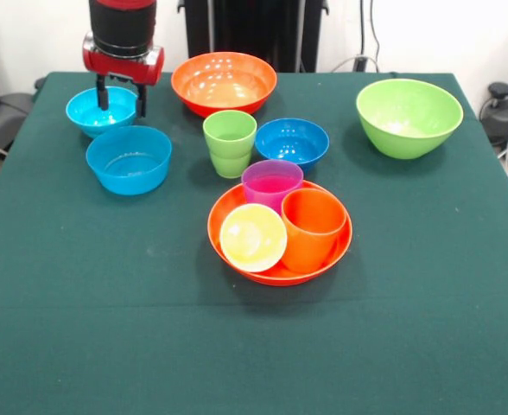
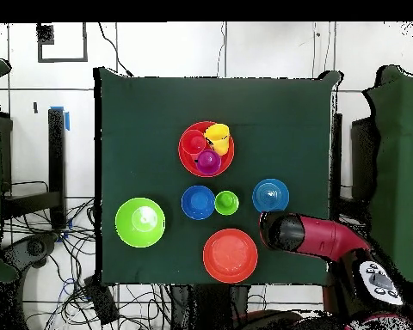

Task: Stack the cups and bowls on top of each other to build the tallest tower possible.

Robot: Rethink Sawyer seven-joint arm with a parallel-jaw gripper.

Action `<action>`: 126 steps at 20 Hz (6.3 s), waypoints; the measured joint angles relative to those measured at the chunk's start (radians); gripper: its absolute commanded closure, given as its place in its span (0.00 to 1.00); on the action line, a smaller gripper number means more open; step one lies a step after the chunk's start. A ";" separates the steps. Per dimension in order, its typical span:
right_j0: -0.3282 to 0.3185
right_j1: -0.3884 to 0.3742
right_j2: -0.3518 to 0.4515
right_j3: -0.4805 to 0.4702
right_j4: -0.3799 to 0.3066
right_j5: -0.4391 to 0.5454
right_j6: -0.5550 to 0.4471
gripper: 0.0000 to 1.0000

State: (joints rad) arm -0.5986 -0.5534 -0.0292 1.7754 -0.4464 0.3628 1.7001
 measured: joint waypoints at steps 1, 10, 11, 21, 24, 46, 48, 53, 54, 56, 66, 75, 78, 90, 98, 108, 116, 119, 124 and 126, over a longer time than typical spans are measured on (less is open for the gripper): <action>0.000 0.000 0.000 0.000 0.000 0.000 0.000 0.00; 0.000 0.001 0.000 0.000 0.000 0.000 0.000 0.00; 0.000 0.001 0.000 0.000 0.000 0.000 0.000 0.00; -0.031 0.002 0.013 0.000 0.000 0.000 0.000 0.00; -0.050 0.004 0.027 0.004 0.000 0.000 0.000 0.00; -0.093 0.053 0.080 0.057 0.000 0.000 0.000 0.00; -0.093 0.053 0.081 0.057 0.000 0.000 0.000 0.00; -0.090 0.053 0.080 0.057 0.000 0.000 0.000 0.00; -0.089 0.053 0.080 0.057 0.000 0.000 0.000 0.00; -0.086 0.053 0.079 0.057 0.000 0.000 0.000 0.00; -0.070 0.053 0.067 0.056 0.000 0.000 0.000 0.00; -0.061 0.048 0.053 0.051 0.001 0.000 0.000 1.00; -0.061 0.048 0.052 0.051 0.001 0.000 0.000 1.00; -0.011 0.048 0.012 0.038 0.000 0.000 0.000 1.00; 0.064 0.015 -0.024 0.008 0.000 0.000 0.000 1.00; 0.082 -0.089 -0.024 -0.070 -0.001 0.086 0.000 1.00; 0.102 -0.158 -0.020 -0.157 -0.001 0.238 0.000 1.00; 0.107 -0.183 -0.009 -0.181 -0.001 0.270 0.000 1.00; 0.104 -0.230 0.037 -0.201 -0.001 0.275 0.000 1.00; 0.101 -0.240 0.055 -0.202 -0.001 0.275 0.000 1.00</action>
State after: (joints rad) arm -0.4980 -0.7936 0.0256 1.5731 -0.4472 0.6376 1.7001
